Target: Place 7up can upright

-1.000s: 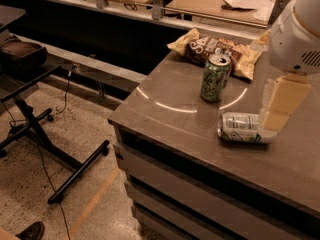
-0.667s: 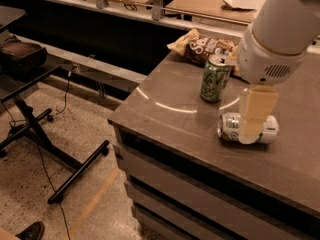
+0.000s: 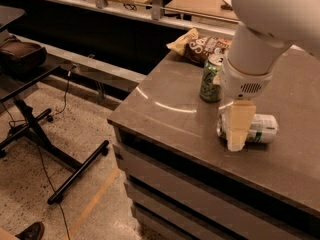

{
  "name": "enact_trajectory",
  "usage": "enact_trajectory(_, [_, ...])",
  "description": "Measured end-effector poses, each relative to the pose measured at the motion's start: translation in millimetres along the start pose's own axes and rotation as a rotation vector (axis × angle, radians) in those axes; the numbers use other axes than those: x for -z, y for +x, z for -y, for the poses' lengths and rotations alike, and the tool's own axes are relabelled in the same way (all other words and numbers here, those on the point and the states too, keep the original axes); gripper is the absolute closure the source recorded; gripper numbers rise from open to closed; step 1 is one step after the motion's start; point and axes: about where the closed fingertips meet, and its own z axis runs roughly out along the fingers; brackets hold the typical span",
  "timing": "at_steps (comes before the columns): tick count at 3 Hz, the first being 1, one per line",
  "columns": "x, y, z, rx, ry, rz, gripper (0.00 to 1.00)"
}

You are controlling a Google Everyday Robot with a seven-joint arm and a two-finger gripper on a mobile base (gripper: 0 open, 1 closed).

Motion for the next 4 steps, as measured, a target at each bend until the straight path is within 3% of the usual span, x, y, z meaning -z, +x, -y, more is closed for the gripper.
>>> enact_trajectory(1, [-16.7, 5.7, 4.0, -0.014, -0.025, -0.025, 0.00])
enact_trajectory(2, [-23.6, 13.9, 1.5, -0.039, -0.042, -0.049, 0.17])
enact_trajectory(3, [-28.1, 26.8, -1.3, -0.084, -0.056, -0.075, 0.41])
enact_trajectory(4, [-28.6, 36.1, -1.1, -0.116, -0.065, -0.085, 0.52])
